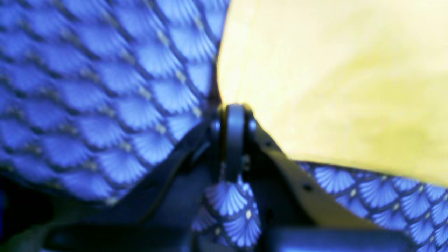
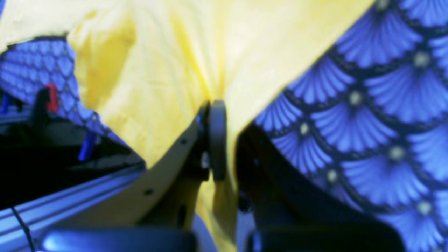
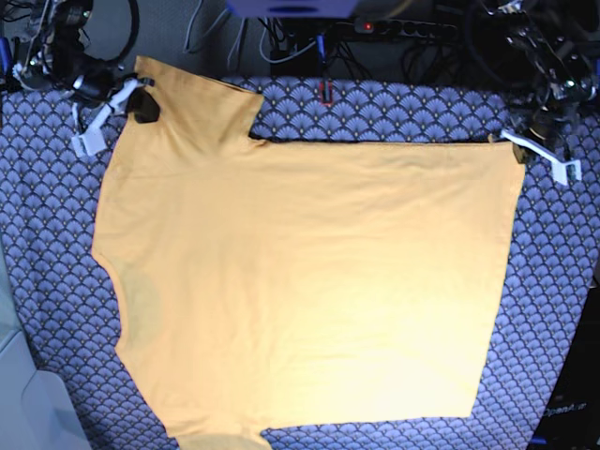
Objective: Fold the T-shirt properly
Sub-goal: 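Lower the left gripper and pinch the opposite corner of that edge, then lift the held edge with both grippers and fold it over the shirt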
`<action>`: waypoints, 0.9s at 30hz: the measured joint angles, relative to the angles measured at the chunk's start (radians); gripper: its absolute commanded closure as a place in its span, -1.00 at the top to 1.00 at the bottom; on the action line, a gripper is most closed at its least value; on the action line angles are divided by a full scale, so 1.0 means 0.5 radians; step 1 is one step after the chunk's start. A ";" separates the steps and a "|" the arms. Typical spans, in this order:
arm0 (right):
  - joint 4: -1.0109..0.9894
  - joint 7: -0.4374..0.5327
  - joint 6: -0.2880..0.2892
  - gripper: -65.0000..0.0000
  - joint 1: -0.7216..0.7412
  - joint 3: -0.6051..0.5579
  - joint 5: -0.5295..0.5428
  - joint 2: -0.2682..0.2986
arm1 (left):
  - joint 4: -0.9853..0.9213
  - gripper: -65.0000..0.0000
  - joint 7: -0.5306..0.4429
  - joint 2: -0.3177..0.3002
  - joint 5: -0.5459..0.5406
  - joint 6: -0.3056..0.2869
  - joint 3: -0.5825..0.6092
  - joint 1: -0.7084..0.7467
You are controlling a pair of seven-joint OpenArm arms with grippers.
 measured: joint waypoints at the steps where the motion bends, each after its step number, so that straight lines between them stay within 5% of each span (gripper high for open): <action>1: 0.058 -0.005 0.000 -1.00 -0.008 0.000 0.001 0.016 | 0.037 -1.00 0.011 -0.001 -0.004 -0.002 -0.001 -0.008; 9: 0.233 -0.013 0.001 -1.00 0.129 0.004 0.003 0.099 | 0.222 -1.00 0.068 -0.011 0.022 0.009 -0.001 -0.116; 20: 0.232 -0.288 0.000 -1.00 0.665 0.001 0.013 0.131 | -0.220 -1.00 0.061 -0.156 0.021 0.143 0.016 -0.470; 27: -0.291 -0.291 0.007 -1.00 1.025 -0.066 -0.071 0.165 | -0.462 -1.00 0.072 -0.214 0.023 0.146 0.053 -0.716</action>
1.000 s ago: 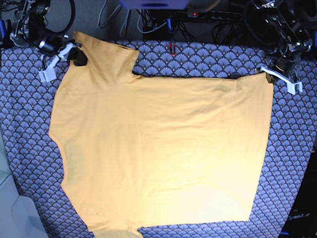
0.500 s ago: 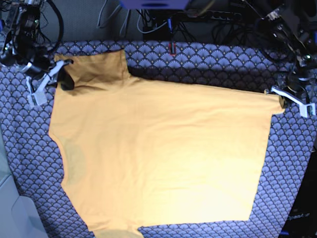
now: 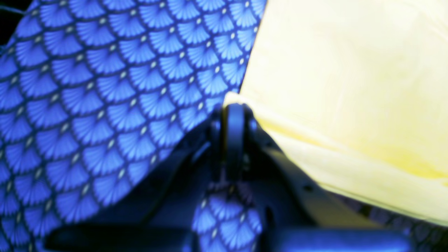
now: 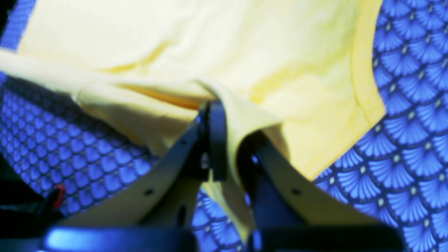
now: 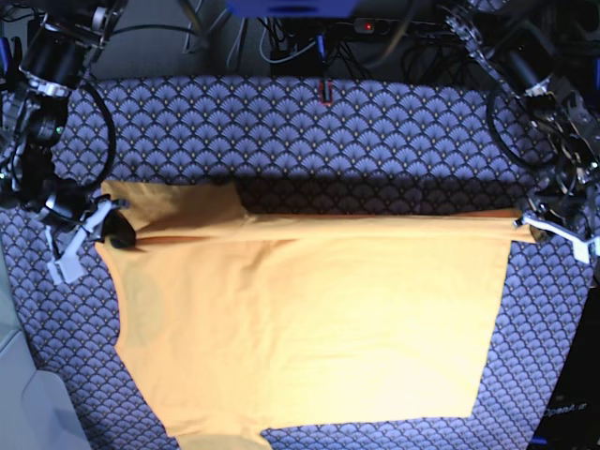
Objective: Fold the T-shirt properly
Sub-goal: 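Lift the held edge with both grippers and fold it over the shirt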
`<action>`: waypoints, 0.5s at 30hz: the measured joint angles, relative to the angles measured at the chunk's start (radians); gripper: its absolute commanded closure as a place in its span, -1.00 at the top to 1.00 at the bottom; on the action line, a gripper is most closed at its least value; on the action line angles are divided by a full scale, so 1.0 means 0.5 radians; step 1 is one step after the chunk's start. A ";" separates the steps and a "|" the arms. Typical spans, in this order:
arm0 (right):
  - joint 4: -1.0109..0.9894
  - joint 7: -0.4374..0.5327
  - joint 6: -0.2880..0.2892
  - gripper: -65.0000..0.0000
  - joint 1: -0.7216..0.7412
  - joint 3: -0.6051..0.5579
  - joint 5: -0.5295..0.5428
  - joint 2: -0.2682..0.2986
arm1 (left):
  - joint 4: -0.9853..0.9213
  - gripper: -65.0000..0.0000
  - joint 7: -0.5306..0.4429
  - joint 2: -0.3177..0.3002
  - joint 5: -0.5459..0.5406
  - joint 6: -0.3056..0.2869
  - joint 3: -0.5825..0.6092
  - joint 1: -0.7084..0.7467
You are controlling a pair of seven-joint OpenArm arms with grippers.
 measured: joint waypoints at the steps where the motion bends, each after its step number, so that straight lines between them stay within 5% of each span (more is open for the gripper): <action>1: -0.067 0.013 0.000 -1.00 0.044 -0.037 -0.040 0.018 | -0.029 -1.00 -0.003 -0.022 0.000 0.006 0.042 -0.034; 4: -0.182 0.160 0.000 -1.00 0.135 -0.115 -0.036 0.055 | -0.107 -1.00 -0.047 -0.040 -0.002 0.011 0.149 -0.129; 12: -0.397 0.163 0.000 -1.00 0.349 -0.196 -0.053 0.140 | -0.267 -1.00 -0.037 -0.101 0.000 0.120 0.390 -0.291; 15: -0.470 0.168 -0.001 -1.00 0.459 -0.196 -0.181 0.134 | -0.304 -1.00 -0.169 -0.117 0.000 0.150 0.471 -0.333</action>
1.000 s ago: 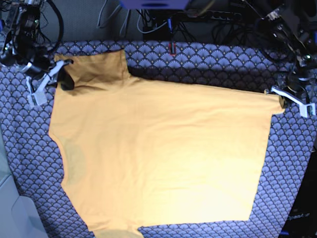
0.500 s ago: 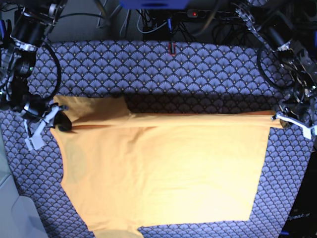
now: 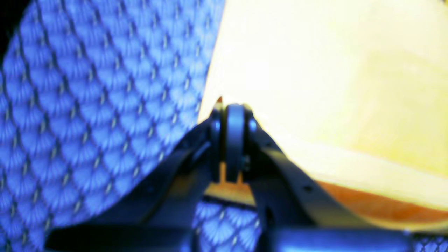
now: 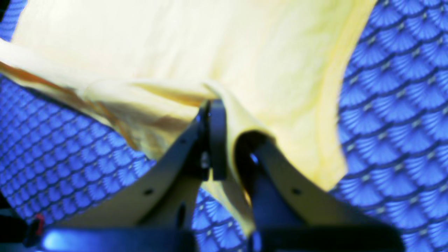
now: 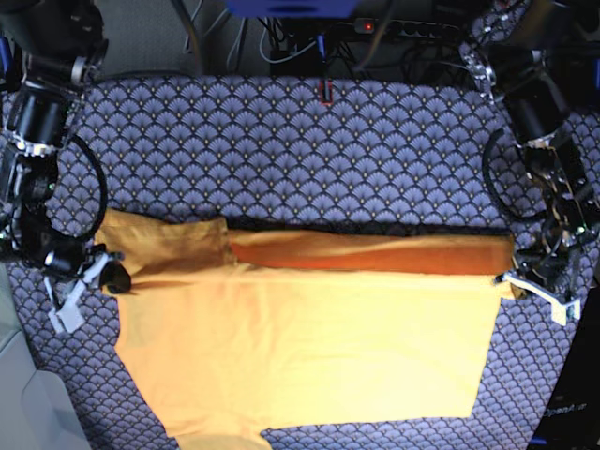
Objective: Fold the T-shirt properly
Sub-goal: 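Lift the held edge with both grippers and fold it over the shirt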
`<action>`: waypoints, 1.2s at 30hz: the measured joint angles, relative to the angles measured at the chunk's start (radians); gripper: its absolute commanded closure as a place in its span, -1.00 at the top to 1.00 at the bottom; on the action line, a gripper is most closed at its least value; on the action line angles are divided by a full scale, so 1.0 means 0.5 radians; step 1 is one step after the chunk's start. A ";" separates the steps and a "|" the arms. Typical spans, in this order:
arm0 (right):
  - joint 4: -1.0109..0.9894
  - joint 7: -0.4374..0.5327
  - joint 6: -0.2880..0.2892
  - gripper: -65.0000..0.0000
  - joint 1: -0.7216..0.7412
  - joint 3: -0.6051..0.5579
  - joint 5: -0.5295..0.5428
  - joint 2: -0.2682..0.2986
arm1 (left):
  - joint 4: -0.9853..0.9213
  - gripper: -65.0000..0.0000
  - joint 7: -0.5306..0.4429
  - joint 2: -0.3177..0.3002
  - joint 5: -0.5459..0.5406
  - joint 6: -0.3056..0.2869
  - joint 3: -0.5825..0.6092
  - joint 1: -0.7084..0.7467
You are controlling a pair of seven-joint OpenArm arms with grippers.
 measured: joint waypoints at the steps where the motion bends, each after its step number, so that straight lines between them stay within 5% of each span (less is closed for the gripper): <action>1: -0.022 0.008 0.000 -1.00 0.033 0.000 -0.063 -0.003 | -0.012 -1.00 -0.003 0.000 -0.004 -0.003 0.018 -0.008; 27: -0.710 0.407 0.000 -1.00 0.483 -0.459 -0.166 0.040 | -0.199 -1.00 -0.150 -0.094 0.005 0.005 0.144 -0.107; 36: -0.710 0.471 0.001 -0.84 0.508 -0.542 -0.198 0.039 | -0.324 -1.00 -0.151 -0.117 -0.001 0.005 0.145 -0.229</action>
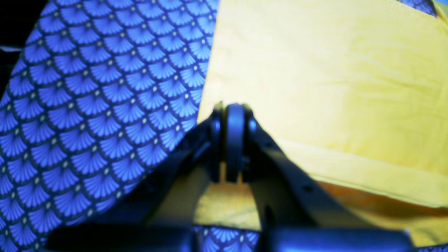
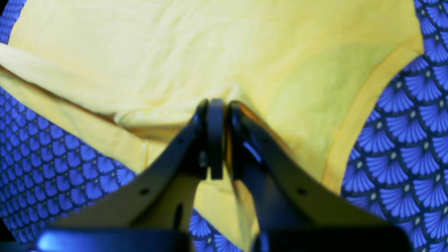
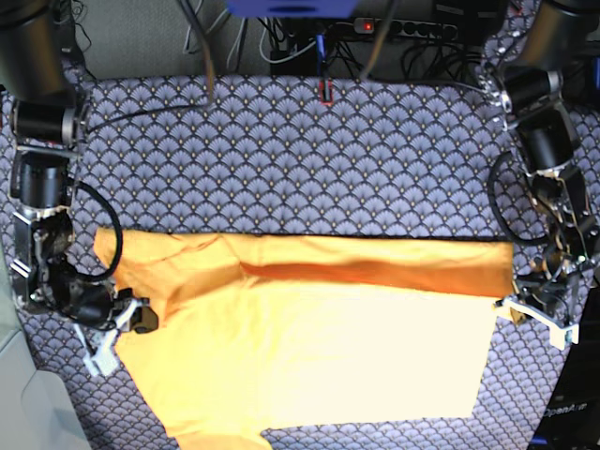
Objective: Fold the T-shirt properly
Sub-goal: 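Lift the held edge with both grippers and fold it over the shirt, then open both grippers and shift them onto the folded edge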
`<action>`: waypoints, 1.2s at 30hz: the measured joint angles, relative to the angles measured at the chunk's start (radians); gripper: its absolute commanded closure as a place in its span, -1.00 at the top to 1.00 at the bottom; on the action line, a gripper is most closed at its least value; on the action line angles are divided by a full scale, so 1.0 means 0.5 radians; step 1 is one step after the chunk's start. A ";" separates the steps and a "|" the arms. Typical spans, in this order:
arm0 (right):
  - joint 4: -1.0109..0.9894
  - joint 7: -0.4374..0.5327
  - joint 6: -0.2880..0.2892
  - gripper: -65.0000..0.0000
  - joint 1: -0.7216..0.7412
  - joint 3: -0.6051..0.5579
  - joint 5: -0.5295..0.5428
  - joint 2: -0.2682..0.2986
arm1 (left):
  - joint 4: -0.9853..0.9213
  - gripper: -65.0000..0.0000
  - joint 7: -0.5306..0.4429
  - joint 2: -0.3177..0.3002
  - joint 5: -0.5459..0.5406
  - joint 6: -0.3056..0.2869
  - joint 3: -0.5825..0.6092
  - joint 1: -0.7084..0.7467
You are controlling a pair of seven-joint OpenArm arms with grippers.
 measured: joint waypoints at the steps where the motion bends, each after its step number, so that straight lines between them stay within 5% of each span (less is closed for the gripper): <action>1: 0.000 0.018 -0.002 -0.84 0.007 -0.008 -0.068 -0.007 | -0.015 -1.00 -0.002 0.001 0.000 -0.001 0.000 -0.006; 7: -0.002 0.111 0.001 -0.84 0.040 -0.020 -0.356 -0.108 | -0.170 -1.00 -0.025 0.001 -0.001 0.000 0.001 -0.061; 12: -0.004 0.137 0.001 -0.85 0.037 -0.014 -0.502 -0.168 | -0.323 -1.00 -0.307 -0.017 0.000 0.002 0.128 -0.062; 29: 0.038 0.045 0.000 -0.84 -0.050 0.035 -0.501 0.005 | -0.409 -1.00 -0.381 -0.044 0.002 0.002 0.232 -0.104; 32: 0.106 0.035 0.001 -0.84 -0.138 0.098 -0.513 0.018 | -0.409 -0.73 -0.387 -0.053 -0.001 0.068 0.229 -0.105; 36: 0.160 -0.002 0.000 -0.84 -0.186 0.112 -0.507 0.033 | -0.409 0.03 -0.387 -0.051 0.000 0.158 0.233 -0.104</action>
